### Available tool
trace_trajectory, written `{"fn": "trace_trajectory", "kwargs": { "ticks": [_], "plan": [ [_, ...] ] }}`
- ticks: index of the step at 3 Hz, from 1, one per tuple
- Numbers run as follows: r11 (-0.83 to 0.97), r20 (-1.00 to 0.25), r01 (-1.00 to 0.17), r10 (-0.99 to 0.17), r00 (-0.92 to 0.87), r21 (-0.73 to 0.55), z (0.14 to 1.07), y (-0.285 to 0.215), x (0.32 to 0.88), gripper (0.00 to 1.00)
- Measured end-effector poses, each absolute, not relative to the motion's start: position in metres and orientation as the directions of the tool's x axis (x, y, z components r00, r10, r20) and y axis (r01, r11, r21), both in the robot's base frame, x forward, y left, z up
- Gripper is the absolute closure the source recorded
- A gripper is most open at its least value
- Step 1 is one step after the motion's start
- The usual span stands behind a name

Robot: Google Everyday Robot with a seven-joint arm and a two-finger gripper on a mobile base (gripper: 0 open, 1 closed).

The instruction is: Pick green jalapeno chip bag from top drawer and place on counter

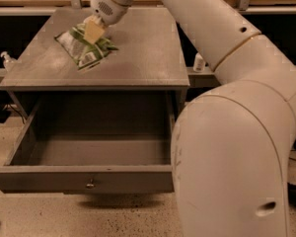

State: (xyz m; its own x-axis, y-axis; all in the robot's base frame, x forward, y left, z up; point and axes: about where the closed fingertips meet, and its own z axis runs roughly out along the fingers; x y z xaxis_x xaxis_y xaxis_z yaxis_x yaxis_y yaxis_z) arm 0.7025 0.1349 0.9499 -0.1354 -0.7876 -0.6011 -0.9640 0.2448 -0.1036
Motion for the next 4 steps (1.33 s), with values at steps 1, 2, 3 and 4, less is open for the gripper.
{"fn": "trace_trajectory", "kwargs": {
  "ticks": [1, 2, 3, 4],
  "plan": [
    [0.410, -0.544, -0.907, -0.785, -0.297, -0.097, 0.924, 0.091, 0.733, 0.98],
    [0.492, -0.518, -0.868, -0.760, -0.393, -0.063, 0.891, 0.069, 0.744, 0.76],
    [0.492, -0.515, -0.869, -0.760, -0.396, -0.058, 0.888, 0.071, 0.744, 0.53],
    [0.488, -0.513, -0.871, -0.762, -0.394, -0.056, 0.885, 0.073, 0.744, 0.29]
  ]
}}
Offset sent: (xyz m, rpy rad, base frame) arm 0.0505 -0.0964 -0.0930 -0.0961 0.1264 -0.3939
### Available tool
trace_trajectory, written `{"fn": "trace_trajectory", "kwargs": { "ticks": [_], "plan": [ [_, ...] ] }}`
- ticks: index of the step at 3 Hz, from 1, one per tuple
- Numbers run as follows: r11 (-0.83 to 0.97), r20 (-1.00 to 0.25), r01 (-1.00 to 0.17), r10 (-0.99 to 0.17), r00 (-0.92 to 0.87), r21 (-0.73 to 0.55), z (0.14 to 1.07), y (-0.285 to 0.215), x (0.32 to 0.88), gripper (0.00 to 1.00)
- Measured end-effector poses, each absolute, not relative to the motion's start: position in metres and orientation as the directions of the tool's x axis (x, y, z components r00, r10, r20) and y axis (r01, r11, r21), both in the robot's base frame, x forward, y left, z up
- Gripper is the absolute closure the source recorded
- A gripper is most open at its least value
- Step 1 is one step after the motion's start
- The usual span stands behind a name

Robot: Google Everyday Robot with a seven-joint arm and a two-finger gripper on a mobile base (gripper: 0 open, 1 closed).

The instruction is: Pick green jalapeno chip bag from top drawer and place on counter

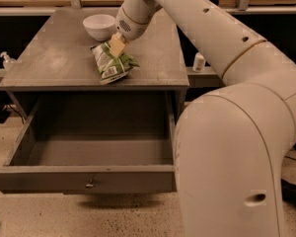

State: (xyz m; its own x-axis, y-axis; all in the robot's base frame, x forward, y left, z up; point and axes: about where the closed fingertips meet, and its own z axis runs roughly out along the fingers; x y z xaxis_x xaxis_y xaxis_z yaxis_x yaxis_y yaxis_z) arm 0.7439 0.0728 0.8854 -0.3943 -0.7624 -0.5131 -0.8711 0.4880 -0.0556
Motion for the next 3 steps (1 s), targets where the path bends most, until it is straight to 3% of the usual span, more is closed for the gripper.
{"fn": "trace_trajectory", "kwargs": {
  "ticks": [1, 2, 3],
  "plan": [
    [0.486, -0.510, -0.873, -0.764, -0.395, -0.053, 0.8822, 0.0747, 0.7440, 0.06],
    [0.484, -0.508, -0.874, -0.765, -0.395, -0.050, 0.8798, 0.0761, 0.7441, 0.00],
    [0.484, -0.508, -0.874, -0.765, -0.395, -0.050, 0.8797, 0.0761, 0.7441, 0.00]
  ]
}}
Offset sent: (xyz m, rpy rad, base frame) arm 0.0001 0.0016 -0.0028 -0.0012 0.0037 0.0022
